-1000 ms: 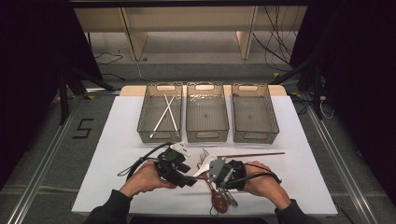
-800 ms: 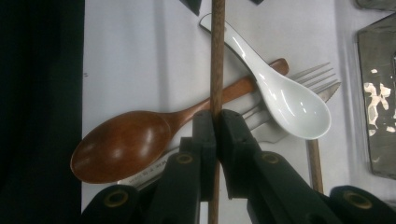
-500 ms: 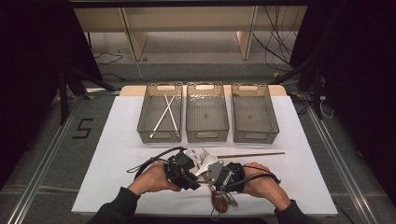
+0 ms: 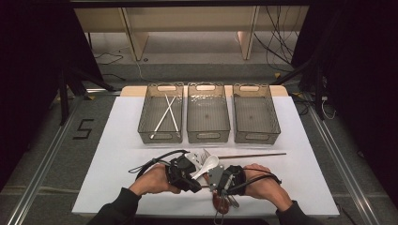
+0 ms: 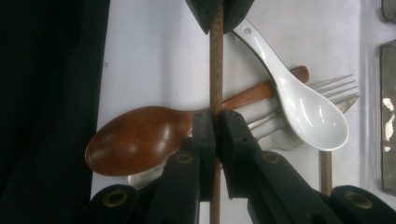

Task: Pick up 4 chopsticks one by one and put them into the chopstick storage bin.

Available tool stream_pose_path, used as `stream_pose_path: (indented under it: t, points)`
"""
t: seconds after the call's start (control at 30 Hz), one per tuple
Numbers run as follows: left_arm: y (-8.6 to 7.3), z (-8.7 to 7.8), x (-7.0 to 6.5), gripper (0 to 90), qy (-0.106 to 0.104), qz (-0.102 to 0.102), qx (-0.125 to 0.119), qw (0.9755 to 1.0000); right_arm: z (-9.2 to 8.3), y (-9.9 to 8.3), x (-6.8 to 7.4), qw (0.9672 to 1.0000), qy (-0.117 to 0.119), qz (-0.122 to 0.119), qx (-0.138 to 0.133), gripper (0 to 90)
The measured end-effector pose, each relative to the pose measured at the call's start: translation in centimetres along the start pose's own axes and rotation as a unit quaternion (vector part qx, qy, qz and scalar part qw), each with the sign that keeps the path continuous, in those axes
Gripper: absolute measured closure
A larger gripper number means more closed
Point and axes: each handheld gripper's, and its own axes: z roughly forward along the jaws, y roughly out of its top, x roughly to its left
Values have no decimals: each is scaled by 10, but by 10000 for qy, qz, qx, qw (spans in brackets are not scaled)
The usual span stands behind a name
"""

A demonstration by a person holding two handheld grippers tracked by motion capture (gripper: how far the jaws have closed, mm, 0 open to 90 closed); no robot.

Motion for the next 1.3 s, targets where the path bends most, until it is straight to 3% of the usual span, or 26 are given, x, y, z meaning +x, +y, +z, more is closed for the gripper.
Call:
stream_pose_path:
  t: [0.27,0.43,0.5,0.6,0.7,0.83,1.03,1.13,1.27,1.3]
  points:
    - [0,-5,-4,834,33,130,-80,9999,-4,-1,0,10000,39,30,-83,835]
    - [-2,-14,-1,836,202,72,-209,9996,-13,-5,-4,9998,-104,35,-162,716]
    - [-3,-18,0,836,281,26,-309,9991,-19,-7,-6,9991,-256,155,-291,636]
    - [-5,-24,3,836,356,-46,-428,9984,-29,-12,-10,9970,-379,484,-459,584]
    - [-8,-29,6,836,464,-108,-449,9979,-34,-17,-15,9933,-571,812,-588,518]
    - [-12,-35,10,836,552,-210,-492,9970,-40,-27,-22,9859,-729,1193,-916,458]
    - [-20,-49,16,836,752,-397,-640,9943,-45,-41,-30,9774,-974,1588,-995,400]
    - [-24,-58,20,835,890,-532,-778,9916,-47,-49,-33,9719,-1111,1783,-1058,377]
    - [-31,-69,26,835,1119,-743,-1037,9855,-49,-58,-37,9624,-1248,2120,-1153,366]
    - [-32,-73,27,835,1144,-776,-1085,9844,-49,-60,-38,9620,-1233,2150,-1142,365]
